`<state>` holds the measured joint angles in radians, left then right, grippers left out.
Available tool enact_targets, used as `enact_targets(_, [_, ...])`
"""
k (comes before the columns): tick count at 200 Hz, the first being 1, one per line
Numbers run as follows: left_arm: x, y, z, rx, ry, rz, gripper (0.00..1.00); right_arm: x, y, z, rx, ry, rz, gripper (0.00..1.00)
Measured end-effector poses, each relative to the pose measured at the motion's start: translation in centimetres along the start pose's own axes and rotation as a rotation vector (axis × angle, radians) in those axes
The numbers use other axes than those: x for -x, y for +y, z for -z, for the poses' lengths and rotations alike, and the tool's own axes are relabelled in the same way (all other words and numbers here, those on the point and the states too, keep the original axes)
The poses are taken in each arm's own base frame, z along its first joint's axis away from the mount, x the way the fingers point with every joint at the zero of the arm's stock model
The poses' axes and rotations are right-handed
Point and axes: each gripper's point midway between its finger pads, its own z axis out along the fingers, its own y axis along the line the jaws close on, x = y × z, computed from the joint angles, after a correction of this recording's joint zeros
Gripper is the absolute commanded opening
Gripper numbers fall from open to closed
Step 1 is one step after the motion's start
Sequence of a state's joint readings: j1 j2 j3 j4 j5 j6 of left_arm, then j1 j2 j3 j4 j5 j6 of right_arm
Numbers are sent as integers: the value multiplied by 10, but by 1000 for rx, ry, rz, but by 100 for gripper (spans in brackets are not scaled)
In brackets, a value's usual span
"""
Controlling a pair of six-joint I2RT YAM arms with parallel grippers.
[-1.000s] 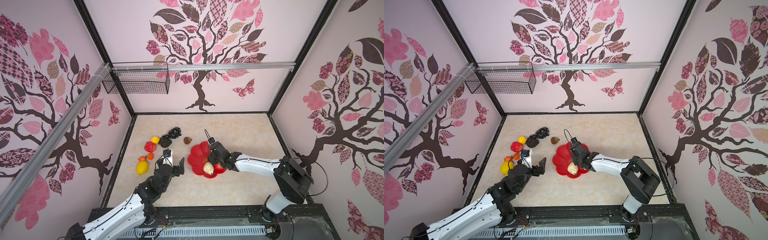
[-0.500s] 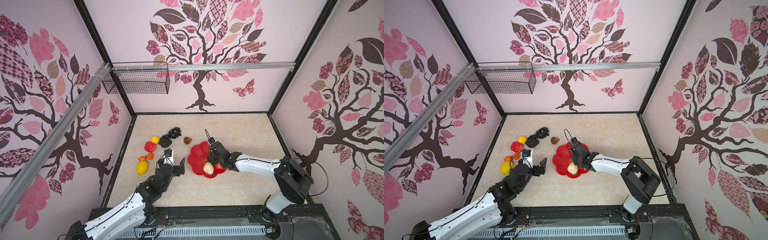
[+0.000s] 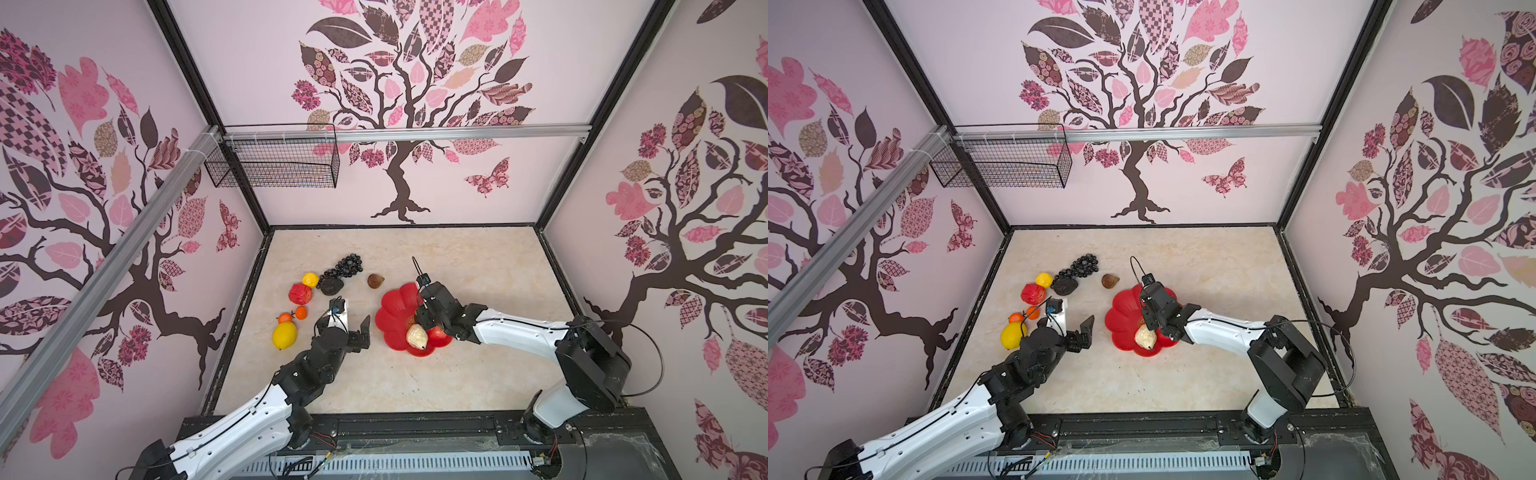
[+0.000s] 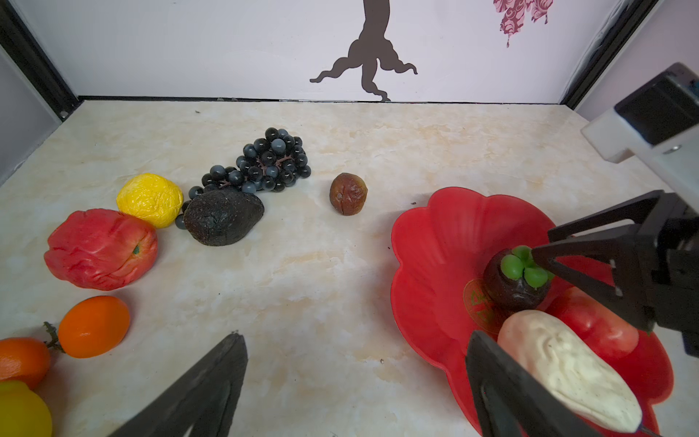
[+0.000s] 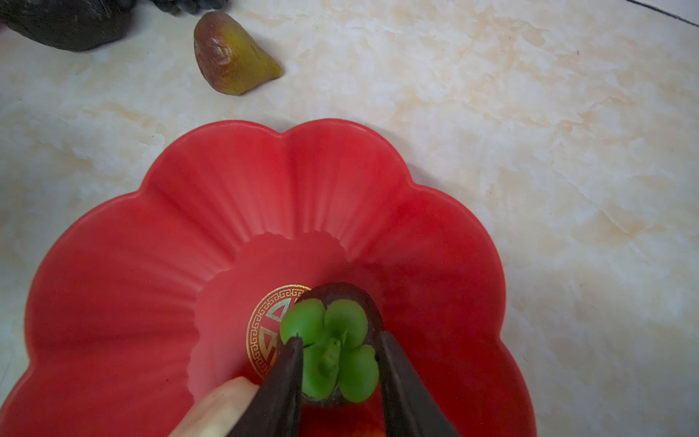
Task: Arrange fruit in a fruit bowl
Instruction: Place the fruit in the fruit bowl.
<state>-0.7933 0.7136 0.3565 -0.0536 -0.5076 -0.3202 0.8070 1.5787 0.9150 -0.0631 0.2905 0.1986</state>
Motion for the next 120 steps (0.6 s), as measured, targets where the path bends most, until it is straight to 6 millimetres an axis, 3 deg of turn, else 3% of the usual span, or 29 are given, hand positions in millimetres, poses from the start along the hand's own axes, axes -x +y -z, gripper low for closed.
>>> enact_targets(38, [-1, 0, -1, 1, 4, -2, 93, 0, 1, 2, 7, 2, -6, 46])
enact_targets(65, [-5, 1, -3, 12, 20, -5, 93, -2, 1, 10, 24, 21, -14, 56])
enact_targets(90, [-8, 2, -4, 36, 77, -1, 93, 14, 1, 36, 49, -6, -37, 61])
enact_targets(120, [19, -7, -15, 79, 103, 15, 93, 43, -3, 82, 96, -110, -84, 66])
